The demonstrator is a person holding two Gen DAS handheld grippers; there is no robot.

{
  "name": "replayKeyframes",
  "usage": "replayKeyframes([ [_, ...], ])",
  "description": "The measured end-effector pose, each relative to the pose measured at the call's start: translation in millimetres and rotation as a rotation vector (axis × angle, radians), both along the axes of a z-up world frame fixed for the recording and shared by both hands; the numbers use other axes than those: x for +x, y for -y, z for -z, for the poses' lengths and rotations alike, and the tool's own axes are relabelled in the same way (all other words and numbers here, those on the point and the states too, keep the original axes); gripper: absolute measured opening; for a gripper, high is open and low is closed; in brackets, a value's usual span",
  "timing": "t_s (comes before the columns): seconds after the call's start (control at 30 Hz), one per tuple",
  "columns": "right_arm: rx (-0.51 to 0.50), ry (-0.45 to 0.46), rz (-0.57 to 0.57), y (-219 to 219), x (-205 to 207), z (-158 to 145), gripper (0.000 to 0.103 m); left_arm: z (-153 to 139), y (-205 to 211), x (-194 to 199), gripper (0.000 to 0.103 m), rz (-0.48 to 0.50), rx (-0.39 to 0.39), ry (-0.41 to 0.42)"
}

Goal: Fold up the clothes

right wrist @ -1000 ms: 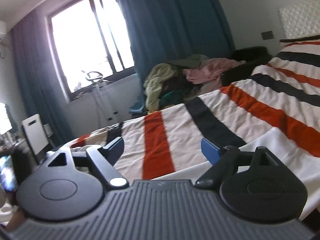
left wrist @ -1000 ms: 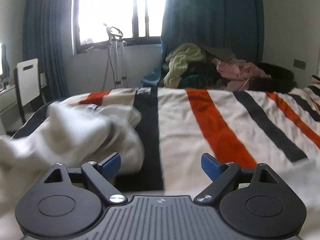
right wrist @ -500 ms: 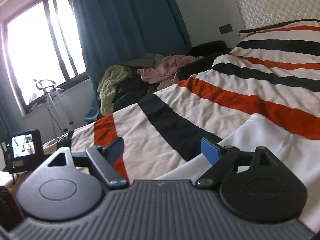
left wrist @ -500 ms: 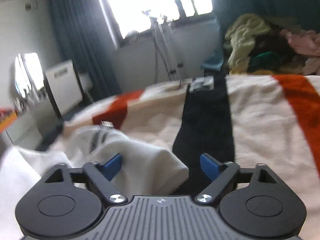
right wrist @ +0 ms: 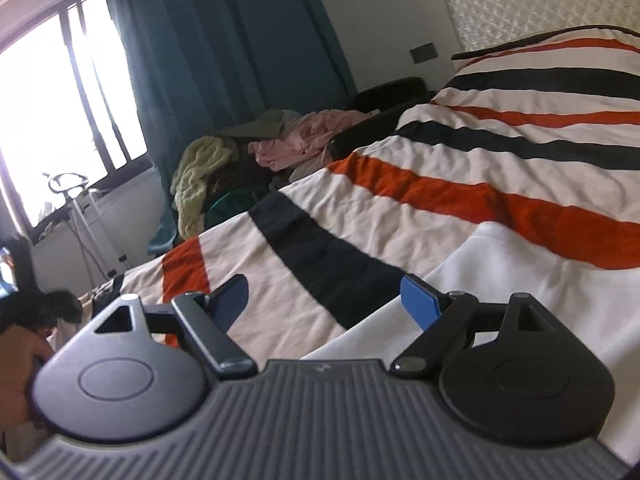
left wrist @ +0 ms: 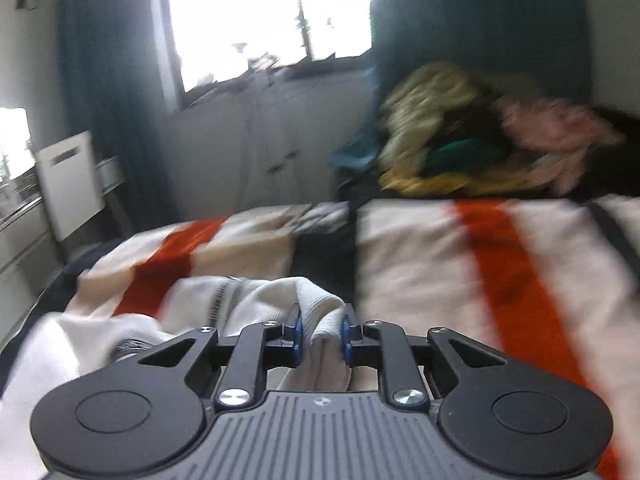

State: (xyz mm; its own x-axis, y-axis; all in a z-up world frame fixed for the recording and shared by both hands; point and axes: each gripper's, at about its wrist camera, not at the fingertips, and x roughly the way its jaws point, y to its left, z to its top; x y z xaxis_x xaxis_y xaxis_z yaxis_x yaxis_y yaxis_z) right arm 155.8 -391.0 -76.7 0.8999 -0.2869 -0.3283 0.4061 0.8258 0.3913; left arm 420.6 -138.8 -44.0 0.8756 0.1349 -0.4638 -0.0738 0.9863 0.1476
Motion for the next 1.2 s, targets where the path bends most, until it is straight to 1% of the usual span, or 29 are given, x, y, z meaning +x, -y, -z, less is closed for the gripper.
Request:
replayKeyframes([
  [0.23,0.040,-0.002,0.166,28.6,-17.5,-2.4,0.085,-34.9,65.8,-67.5,0.020,0.350,-0.149,0.068],
  [0.3,0.066,-0.005,0.204,36.5,-20.9,0.4,0.085,-44.9,84.6,-86.8,0.024,0.450,-0.192,0.088],
  [0.37,0.092,-0.010,0.220,42.4,-22.5,4.8,0.085,-54.8,103.4,-106.1,0.038,0.550,-0.235,0.107],
  [0.4,0.098,-0.016,0.221,43.6,-22.5,6.8,0.085,-54.2,91.9,-115.3,0.042,0.540,-0.239,0.098],
  [0.43,0.103,-0.021,0.222,44.9,-22.4,8.7,0.085,-52.8,77.8,-124.3,0.053,0.522,-0.241,0.087],
  [0.47,0.109,-0.024,0.223,45.9,-22.2,10.4,0.085,-51.4,63.7,-133.4,0.061,0.503,-0.243,0.075],
  [0.5,0.117,-0.028,0.223,46.6,-21.8,11.8,0.085,-50.0,49.6,-142.4,0.063,0.485,-0.246,0.064],
  [0.57,0.131,-0.030,0.214,47.9,-21.1,13.3,0.085,-47.3,21.5,-160.5,0.072,0.449,-0.250,0.042],
  [0.63,0.143,-0.027,0.202,48.6,-20.8,14.0,0.085,-44.6,-6.6,-178.7,0.077,0.413,-0.254,0.019],
  [0.73,0.154,-0.018,0.156,45.8,-20.4,12.4,0.085,-40.5,-48.8,-205.8,0.080,0.359,-0.260,-0.015],
  [0.9,0.202,-0.008,0.015,35.7,-20.9,7.3,0.085,-36.9,-141.4,-265.0,0.082,0.191,-0.281,-0.027],
  [1.03,0.312,-0.003,-0.144,29.1,-20.9,3.6,0.085,-33.4,-194.8,-303.5,0.084,0.095,-0.335,-0.023],
  [1.17,0.446,-0.026,-0.265,21.5,-10.9,9.0,0.086,-23.3,-221.6,-314.9,0.085,0.050,-0.409,-0.027],
  [1.2,0.481,-0.033,-0.293,19.6,-8.0,10.8,0.086,-19.2,-224.5,-312.5,0.085,0.046,-0.424,-0.036],
])
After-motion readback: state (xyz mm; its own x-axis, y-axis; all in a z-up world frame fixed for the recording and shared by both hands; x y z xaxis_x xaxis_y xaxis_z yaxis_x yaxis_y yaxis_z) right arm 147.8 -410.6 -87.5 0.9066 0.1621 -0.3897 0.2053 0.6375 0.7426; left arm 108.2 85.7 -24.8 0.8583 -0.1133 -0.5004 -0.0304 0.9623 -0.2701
